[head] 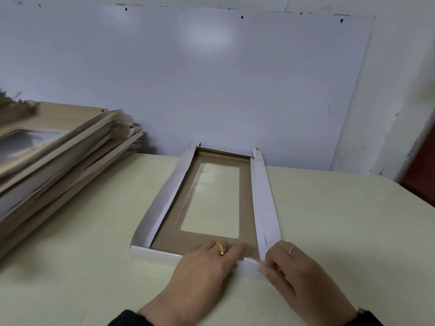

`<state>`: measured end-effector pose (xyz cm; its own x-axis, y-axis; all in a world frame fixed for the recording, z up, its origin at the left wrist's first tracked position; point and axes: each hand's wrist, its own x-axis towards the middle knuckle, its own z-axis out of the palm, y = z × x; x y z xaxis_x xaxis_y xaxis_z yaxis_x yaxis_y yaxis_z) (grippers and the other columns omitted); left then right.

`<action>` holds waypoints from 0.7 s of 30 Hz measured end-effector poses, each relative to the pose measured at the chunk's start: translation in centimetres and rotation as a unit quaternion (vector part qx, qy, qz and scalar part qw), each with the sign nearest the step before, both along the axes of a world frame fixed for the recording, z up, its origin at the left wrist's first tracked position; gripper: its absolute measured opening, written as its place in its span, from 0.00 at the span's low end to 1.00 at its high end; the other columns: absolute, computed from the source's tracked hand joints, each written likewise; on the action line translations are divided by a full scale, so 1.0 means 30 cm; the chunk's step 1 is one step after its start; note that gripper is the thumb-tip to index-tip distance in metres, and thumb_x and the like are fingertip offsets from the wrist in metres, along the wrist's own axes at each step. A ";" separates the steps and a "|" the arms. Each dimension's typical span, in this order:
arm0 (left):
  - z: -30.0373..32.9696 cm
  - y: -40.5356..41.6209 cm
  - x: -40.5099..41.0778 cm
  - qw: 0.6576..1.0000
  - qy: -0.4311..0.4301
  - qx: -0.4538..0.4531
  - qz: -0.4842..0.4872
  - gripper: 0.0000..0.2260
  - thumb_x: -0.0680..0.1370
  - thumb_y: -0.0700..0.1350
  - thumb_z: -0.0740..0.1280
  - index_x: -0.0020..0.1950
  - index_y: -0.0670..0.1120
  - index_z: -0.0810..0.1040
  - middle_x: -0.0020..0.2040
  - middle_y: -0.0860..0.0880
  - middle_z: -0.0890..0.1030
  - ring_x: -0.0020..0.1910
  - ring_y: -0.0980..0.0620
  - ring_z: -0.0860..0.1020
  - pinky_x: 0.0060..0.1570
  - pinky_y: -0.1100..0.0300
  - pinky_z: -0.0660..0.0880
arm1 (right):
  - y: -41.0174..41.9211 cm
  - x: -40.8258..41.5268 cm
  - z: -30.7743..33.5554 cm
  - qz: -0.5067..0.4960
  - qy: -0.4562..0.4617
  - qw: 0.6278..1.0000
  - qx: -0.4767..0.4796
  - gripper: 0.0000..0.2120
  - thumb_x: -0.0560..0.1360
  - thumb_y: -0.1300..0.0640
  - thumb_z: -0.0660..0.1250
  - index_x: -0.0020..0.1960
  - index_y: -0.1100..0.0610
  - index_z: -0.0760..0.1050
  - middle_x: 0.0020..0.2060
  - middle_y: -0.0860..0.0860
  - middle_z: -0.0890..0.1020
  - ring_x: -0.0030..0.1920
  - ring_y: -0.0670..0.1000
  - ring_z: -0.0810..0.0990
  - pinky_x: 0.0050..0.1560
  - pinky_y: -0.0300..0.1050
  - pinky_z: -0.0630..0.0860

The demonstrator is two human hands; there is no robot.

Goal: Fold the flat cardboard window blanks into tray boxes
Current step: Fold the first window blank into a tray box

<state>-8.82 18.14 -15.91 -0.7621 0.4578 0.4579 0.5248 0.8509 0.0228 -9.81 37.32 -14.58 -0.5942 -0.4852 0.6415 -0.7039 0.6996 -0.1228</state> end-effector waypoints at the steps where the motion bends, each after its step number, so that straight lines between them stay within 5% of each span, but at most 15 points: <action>1: -0.001 0.001 0.000 1.000 0.018 0.001 -0.006 0.30 0.60 0.40 0.70 0.61 0.56 0.71 0.35 0.57 0.77 0.32 0.57 0.77 0.28 0.69 0.72 | 0.004 -0.001 -0.004 0.004 0.025 0.999 0.027 0.29 0.81 0.48 0.45 0.31 0.58 0.74 0.30 0.49 0.76 0.32 0.47 0.73 0.28 0.37 0.72; 4: 0.004 0.010 0.004 0.998 0.054 -0.028 -0.025 0.25 0.65 0.40 0.56 0.62 0.54 0.67 0.35 0.57 0.77 0.31 0.56 0.76 0.28 0.70 0.70 | -0.001 -0.017 -0.013 -0.006 0.072 0.996 0.048 0.32 0.82 0.51 0.43 0.29 0.59 0.75 0.29 0.50 0.77 0.29 0.49 0.78 0.27 0.36 0.73; 8: 0.002 0.017 0.002 0.997 0.043 -0.058 -0.035 0.13 0.66 0.47 0.66 0.50 0.56 0.78 0.34 0.58 0.77 0.31 0.58 0.76 0.28 0.68 0.68 | -0.022 -0.030 -0.031 -0.006 0.084 0.996 -0.003 0.33 0.82 0.49 0.43 0.28 0.59 0.75 0.28 0.50 0.77 0.27 0.49 0.77 0.26 0.35 0.72; 11: 0.013 0.019 -0.001 0.998 0.032 -0.058 -0.022 0.09 0.69 0.45 0.58 0.38 0.54 0.78 0.30 0.58 0.75 0.30 0.58 0.74 0.28 0.66 0.67 | -0.028 -0.016 -0.028 0.026 0.099 0.995 0.010 0.31 0.82 0.52 0.45 0.28 0.59 0.74 0.27 0.50 0.75 0.27 0.49 0.76 0.27 0.35 0.72; 15: 0.021 -0.010 0.003 0.997 0.023 -0.036 -0.059 0.09 0.71 0.45 0.57 0.37 0.54 0.76 0.32 0.58 0.73 0.33 0.60 0.72 0.35 0.68 0.64 | 0.010 -0.001 -0.030 0.078 -0.017 0.995 -0.055 0.09 0.75 0.63 0.56 0.45 0.53 0.73 0.35 0.48 0.78 0.35 0.44 0.76 0.38 0.33 0.74; 16: 0.018 -0.022 0.001 0.997 0.016 -0.029 -0.073 0.09 0.72 0.46 0.57 0.38 0.54 0.76 0.33 0.58 0.72 0.34 0.60 0.72 0.37 0.68 0.63 | 0.029 -0.008 -0.031 0.077 -0.039 0.993 -0.079 0.17 0.69 0.69 0.57 0.50 0.51 0.72 0.40 0.47 0.79 0.40 0.43 0.77 0.43 0.32 0.73; 18: 0.020 -0.040 0.006 0.996 0.013 -0.034 -0.084 0.10 0.74 0.48 0.57 0.37 0.53 0.76 0.33 0.58 0.71 0.34 0.61 0.71 0.38 0.68 0.63 | 0.061 -0.037 -0.021 0.049 -0.042 0.997 -0.030 0.29 0.57 0.74 0.59 0.53 0.53 0.76 0.48 0.48 0.81 0.53 0.45 0.77 0.54 0.37 0.70; 21: 0.024 -0.053 0.009 0.994 0.037 -0.072 -0.069 0.12 0.74 0.48 0.56 0.37 0.54 0.77 0.33 0.60 0.72 0.36 0.62 0.70 0.40 0.70 0.63 | 0.061 -0.071 -0.001 -0.025 -0.021 0.991 0.128 0.21 0.50 0.69 0.77 0.39 0.52 0.80 0.44 0.42 0.83 0.54 0.48 0.81 0.58 0.42 0.65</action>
